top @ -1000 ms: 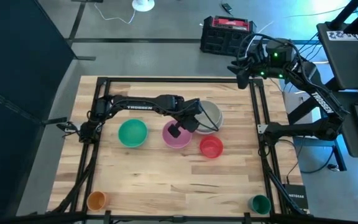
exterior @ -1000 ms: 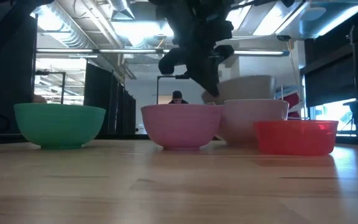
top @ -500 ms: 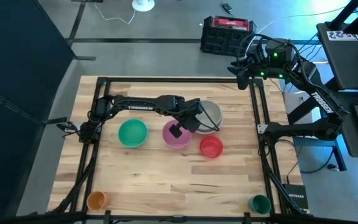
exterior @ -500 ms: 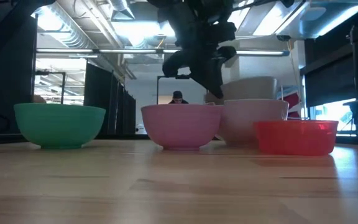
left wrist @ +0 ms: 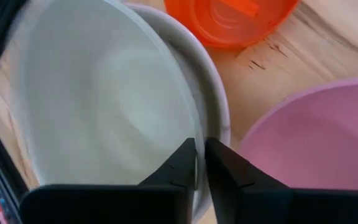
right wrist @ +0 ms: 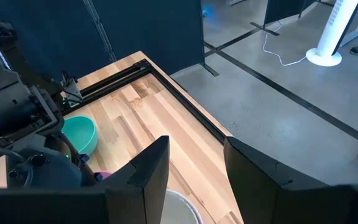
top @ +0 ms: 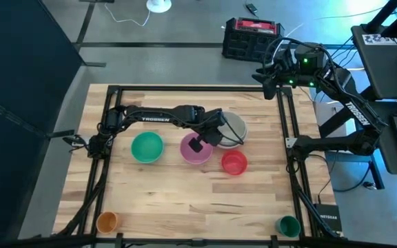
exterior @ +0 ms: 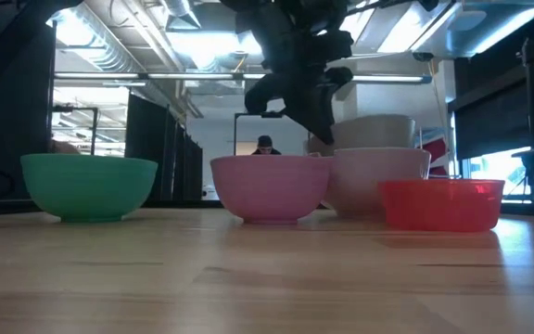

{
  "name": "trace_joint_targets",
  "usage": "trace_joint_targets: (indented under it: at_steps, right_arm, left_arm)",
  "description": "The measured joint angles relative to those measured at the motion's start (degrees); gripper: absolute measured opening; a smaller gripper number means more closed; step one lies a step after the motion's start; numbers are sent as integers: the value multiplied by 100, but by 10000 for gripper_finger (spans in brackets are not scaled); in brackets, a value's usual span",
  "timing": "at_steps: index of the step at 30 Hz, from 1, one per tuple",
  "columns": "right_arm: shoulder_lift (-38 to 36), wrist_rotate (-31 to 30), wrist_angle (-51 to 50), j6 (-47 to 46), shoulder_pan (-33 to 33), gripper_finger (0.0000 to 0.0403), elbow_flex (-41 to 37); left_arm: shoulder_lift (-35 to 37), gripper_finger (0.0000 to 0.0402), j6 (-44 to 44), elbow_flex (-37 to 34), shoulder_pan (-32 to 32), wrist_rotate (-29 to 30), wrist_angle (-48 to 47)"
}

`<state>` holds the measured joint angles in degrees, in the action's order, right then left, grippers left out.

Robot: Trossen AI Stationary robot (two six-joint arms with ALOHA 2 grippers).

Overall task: Nest bowls inside each other
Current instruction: Stack the left white bowl on top of the right white bowl, then stack the pink bowl on top of the white bowl

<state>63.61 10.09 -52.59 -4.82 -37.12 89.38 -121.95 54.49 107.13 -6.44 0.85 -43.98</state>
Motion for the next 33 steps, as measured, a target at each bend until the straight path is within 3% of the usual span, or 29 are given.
trace_joint_targets:
  at_steps: [14,31,33]
  right_arm:
    - [0,20,-43,21,0,138,-3]
    - [-4,484,-573,64,6,138,-110]
    - [-4,582,-595,65,10,138,-177]
  left_arm:
    - [13,110,-359,4,1,-3,-7]
    - [718,158,-2196,698,154,121,-1500]
    - [824,161,-2439,723,144,165,-1996]
